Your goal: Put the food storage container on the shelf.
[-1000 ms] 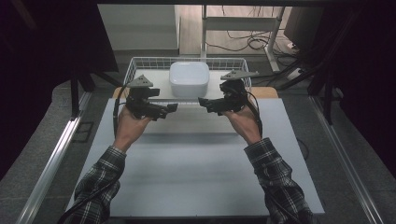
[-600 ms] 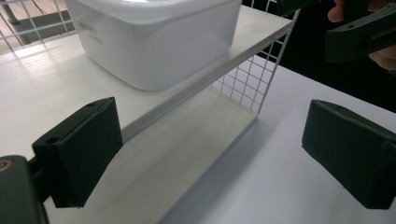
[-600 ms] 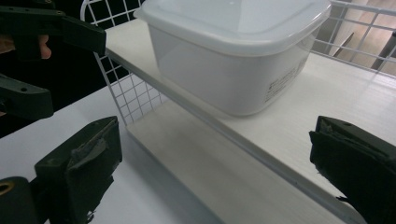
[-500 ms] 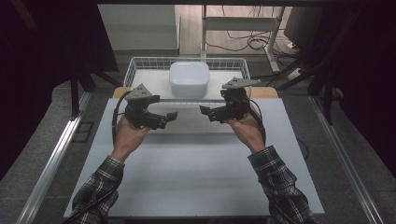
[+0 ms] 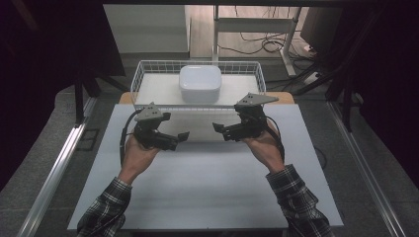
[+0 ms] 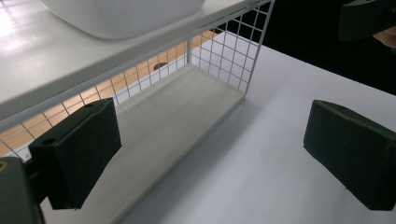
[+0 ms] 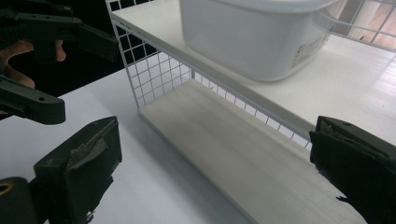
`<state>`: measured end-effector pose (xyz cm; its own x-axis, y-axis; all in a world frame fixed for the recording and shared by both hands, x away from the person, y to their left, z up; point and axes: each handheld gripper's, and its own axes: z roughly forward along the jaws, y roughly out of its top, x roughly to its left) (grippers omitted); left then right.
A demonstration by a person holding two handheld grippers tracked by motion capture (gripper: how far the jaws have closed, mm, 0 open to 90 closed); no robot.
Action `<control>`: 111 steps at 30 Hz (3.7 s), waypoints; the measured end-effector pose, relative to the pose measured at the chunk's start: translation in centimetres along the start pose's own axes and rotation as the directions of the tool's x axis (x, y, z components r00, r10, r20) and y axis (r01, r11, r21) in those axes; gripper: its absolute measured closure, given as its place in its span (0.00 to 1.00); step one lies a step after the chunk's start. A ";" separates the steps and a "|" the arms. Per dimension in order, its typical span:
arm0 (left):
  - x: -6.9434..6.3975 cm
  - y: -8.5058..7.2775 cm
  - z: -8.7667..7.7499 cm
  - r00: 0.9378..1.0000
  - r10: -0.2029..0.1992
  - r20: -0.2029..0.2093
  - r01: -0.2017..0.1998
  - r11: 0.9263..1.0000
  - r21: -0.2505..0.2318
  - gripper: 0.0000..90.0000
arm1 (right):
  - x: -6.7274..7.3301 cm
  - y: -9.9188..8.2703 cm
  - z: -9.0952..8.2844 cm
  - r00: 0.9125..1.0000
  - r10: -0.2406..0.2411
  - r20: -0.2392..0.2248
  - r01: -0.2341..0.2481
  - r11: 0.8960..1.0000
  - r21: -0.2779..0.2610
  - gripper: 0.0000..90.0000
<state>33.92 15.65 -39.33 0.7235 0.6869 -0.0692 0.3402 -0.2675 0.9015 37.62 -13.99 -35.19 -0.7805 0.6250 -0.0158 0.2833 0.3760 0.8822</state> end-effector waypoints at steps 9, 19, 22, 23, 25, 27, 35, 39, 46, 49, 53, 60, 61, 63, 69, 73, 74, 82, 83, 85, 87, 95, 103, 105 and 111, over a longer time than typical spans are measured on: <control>-1.0 -1.8 0.3 1.000 0.014 -0.010 -0.014 1.000 0.023 0.04 | 0.6 -1.6 -0.2 1.000 -0.008 -0.001 0.008 1.000 0.000 0.02; -1.8 -3.9 0.7 1.000 -0.009 0.009 0.009 0.999 0.032 0.04 | 1.2 -3.8 -0.1 1.000 -0.009 -0.004 0.009 1.000 0.004 0.02; -1.9 -4.2 0.8 1.000 -0.005 0.010 0.005 0.999 0.046 0.04 | 1.3 -4.7 -0.1 1.000 0.001 -0.008 -0.001 1.000 -0.003 0.02; -2.0 -4.4 0.8 1.000 -0.011 0.014 0.010 0.999 0.042 0.04 | 1.4 -4.9 -0.1 1.000 0.001 -0.008 -0.001 1.000 -0.001 0.02; -2.1 -4.6 0.9 1.000 -0.015 0.023 0.014 0.999 0.044 0.04 | 1.5 -5.1 0.0 1.000 -0.021 -0.001 0.021 1.000 0.021 0.02; -2.2 -4.8 1.0 1.000 -0.013 0.021 0.012 0.999 0.049 0.04 | 1.5 -5.2 -0.1 1.000 -0.026 0.006 0.026 0.999 0.019 0.02; -2.7 -5.5 1.1 0.999 -0.021 0.032 0.020 0.999 0.047 0.04 | 2.1 -6.3 -0.3 1.000 -0.016 -0.027 0.017 1.000 0.015 0.02; -2.9 -6.1 1.1 0.999 -0.017 0.033 0.015 0.998 0.058 0.04 | 2.3 -6.9 -0.2 0.999 -0.016 -0.037 0.016 1.000 0.023 0.01; -2.9 -7.6 1.3 0.999 -0.036 0.030 0.034 0.997 0.067 0.04 | 2.2 -8.1 -0.2 0.999 -0.009 -0.039 0.011 0.999 0.039 0.00; -3.0 -8.0 1.2 0.999 -0.038 0.030 0.036 0.997 0.068 0.04 | 2.1 -8.9 -0.2 0.999 -0.005 -0.043 0.007 0.999 0.051 0.00; -3.2 -8.5 0.9 0.999 -0.034 0.021 0.033 0.997 0.067 0.04 | 1.9 -9.6 -0.4 0.999 -0.001 -0.037 0.003 0.998 0.059 0.00; -3.2 -9.7 0.4 0.999 -0.052 0.010 0.051 0.996 0.077 0.04 | 2.1 -10.0 -0.9 0.999 -0.012 -0.033 0.014 0.998 0.056 0.00; -3.2 -9.9 0.3 0.999 -0.052 0.008 0.051 0.996 0.078 0.04 | 2.1 -10.0 -1.0 0.999 -0.012 -0.033 0.014 0.998 0.054 0.00; -3.3 -10.2 0.1 0.999 -0.054 0.003 0.054 0.995 0.080 0.04 | 2.2 -10.1 -1.2 0.999 -0.012 -0.031 0.014 0.999 0.050 0.00; -3.6 -11.1 -0.1 0.998 -0.057 -0.005 0.057 0.995 0.087 0.04 | 2.1 -10.9 -1.6 1.000 -0.012 -0.018 0.013 0.999 0.035 0.00; -3.6 -11.7 -0.3 0.998 -0.060 -0.015 0.061 0.994 0.094 0.04 | 2.0 -11.6 -1.9 1.000 0.001 -0.014 -0.001 0.999 0.041 0.00; -3.7 -11.9 -0.3 0.998 -0.061 -0.017 0.063 0.993 0.095 0.04 | 2.0 -11.8 -1.9 1.000 0.004 -0.013 -0.004 0.999 0.042 0.00; -3.8 -12.9 -0.8 0.997 -0.068 -0.027 0.071 0.991 0.113 0.04 | 1.7 -13.1 -2.3 1.000 0.018 -0.001 -0.018 0.998 0.060 0.00; -3.8 -13.0 -0.8 0.997 -0.068 -0.027 0.071 0.991 0.115 0.04 | 1.7 -13.5 -2.5 1.000 0.020 0.004 -0.020 0.998 0.063 0.00; -3.8 -13.2 -1.0 0.997 -0.066 -0.030 0.069 0.990 0.122 0.04 | 1.6 -13.7 -2.6 1.000 0.018 0.007 -0.019 0.998 0.064 0.00; -3.8 -13.4 -1.2 0.997 -0.065 -0.032 0.068 0.990 0.127 0.04 | 1.6 -14.1 -2.8 1.000 0.018 0.014 -0.019 0.998 0.066 0.00; -3.7 -14.6 -2.1 0.995 -0.077 -0.058 0.084 0.986 0.147 0.04 | 1.0 -16.2 -3.8 0.998 0.045 0.034 -0.048 0.995 0.089 0.00; -3.8 -15.6 -2.1 0.994 -0.083 -0.070 0.095 0.977 0.191 0.04 | 0.8 -18.1 -4.3 0.996 0.070 0.053 -0.076 0.990 0.115 0.00; -3.7 -15.9 -1.7 0.993 -0.083 -0.080 0.098 0.971 0.218 0.04 | 0.8 -18.7 -4.3 0.996 0.077 0.051 -0.083 0.988 0.129 0.00; -3.5 -16.3 -1.3 0.992 -0.096 -0.083 0.114 0.960 0.254 0.04 | 0.8 -19.5 -4.4 0.995 0.088 0.052 -0.095 0.984 0.152 0.00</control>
<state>25.07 18.49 -53.22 0.6351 0.7631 -0.1200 0.5624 -0.3502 0.7490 29.06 -23.83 -50.34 -0.7225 0.6903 0.0379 0.4379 0.4146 0.7977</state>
